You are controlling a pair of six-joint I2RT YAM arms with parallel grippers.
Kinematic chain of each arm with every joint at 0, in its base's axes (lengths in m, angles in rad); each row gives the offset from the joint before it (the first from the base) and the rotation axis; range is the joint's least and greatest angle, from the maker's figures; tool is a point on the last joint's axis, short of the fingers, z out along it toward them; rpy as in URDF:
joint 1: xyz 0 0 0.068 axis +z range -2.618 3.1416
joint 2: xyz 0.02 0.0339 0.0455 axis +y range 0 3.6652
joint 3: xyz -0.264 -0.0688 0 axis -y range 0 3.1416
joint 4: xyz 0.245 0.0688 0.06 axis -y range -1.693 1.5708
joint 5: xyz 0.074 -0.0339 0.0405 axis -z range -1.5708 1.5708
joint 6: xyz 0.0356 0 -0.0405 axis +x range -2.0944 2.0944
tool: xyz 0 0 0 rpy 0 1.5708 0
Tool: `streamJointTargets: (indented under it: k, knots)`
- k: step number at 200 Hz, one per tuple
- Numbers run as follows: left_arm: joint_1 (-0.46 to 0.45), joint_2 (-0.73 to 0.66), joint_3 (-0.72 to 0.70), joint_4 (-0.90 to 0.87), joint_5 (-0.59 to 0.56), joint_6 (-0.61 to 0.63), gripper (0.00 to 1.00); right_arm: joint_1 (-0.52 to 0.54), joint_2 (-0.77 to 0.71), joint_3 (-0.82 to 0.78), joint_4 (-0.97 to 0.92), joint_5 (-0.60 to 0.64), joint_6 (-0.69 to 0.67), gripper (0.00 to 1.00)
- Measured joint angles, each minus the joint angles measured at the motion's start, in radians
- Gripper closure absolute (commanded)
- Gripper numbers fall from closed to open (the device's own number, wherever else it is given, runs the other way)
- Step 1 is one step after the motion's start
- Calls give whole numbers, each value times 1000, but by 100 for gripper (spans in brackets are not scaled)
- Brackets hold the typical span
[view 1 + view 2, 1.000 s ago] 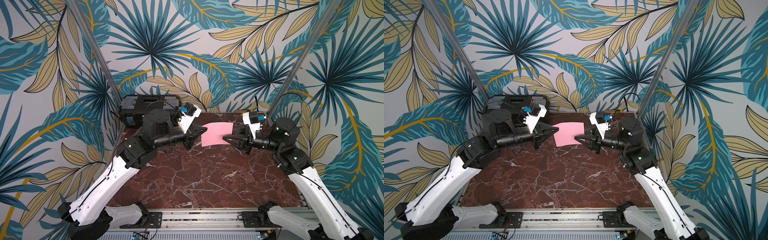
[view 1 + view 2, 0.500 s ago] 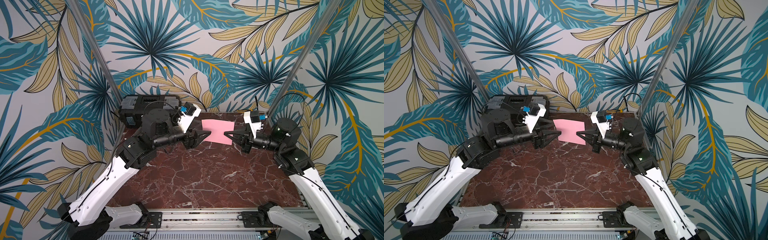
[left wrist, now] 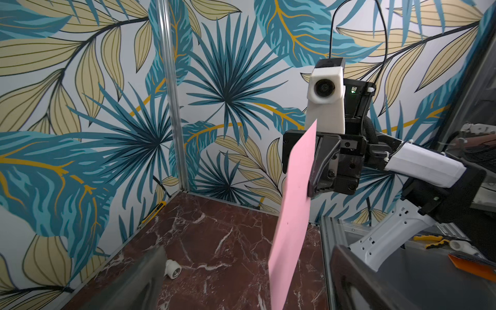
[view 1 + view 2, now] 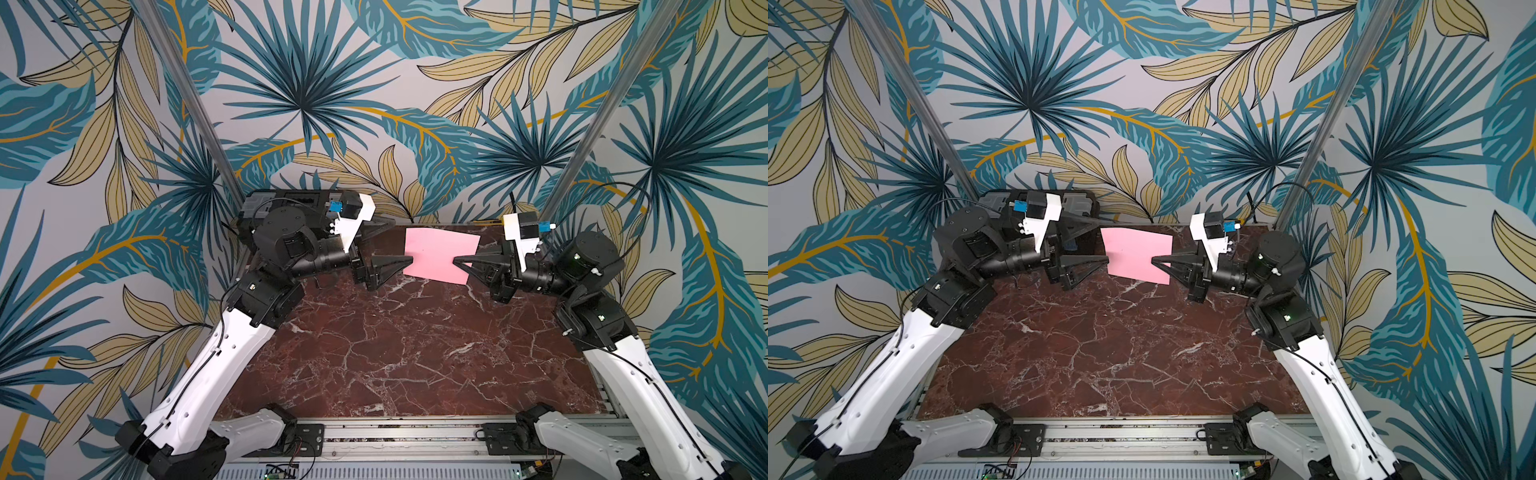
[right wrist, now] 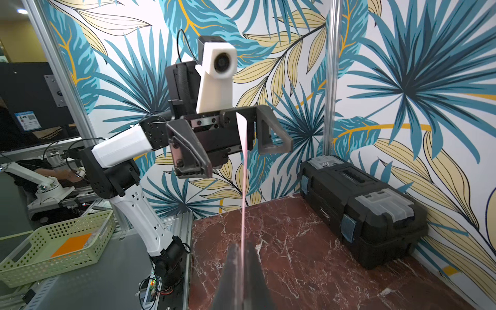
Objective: Fold the square paper along the opposite sides
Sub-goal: Pick up the paper from the center of the board.
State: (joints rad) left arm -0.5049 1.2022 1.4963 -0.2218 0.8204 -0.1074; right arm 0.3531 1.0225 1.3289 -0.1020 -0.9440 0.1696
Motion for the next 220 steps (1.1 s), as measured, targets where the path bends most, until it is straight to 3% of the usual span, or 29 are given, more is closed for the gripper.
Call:
streamJointTargets:
  k: [39,88,152,220]
  knots:
    - [3,30,0,111,126,-70,4,0,24,33,0,-23,-1,100]
    - [3,30,0,155,185,-106,27,1,82,33,-1,-30,0,100]
    - [3,30,0,111,183,-63,58,6,95,33,-1,-30,-1,100]
    - [3,28,-3,98,132,-55,69,8,95,33,-2,-30,-2,100]
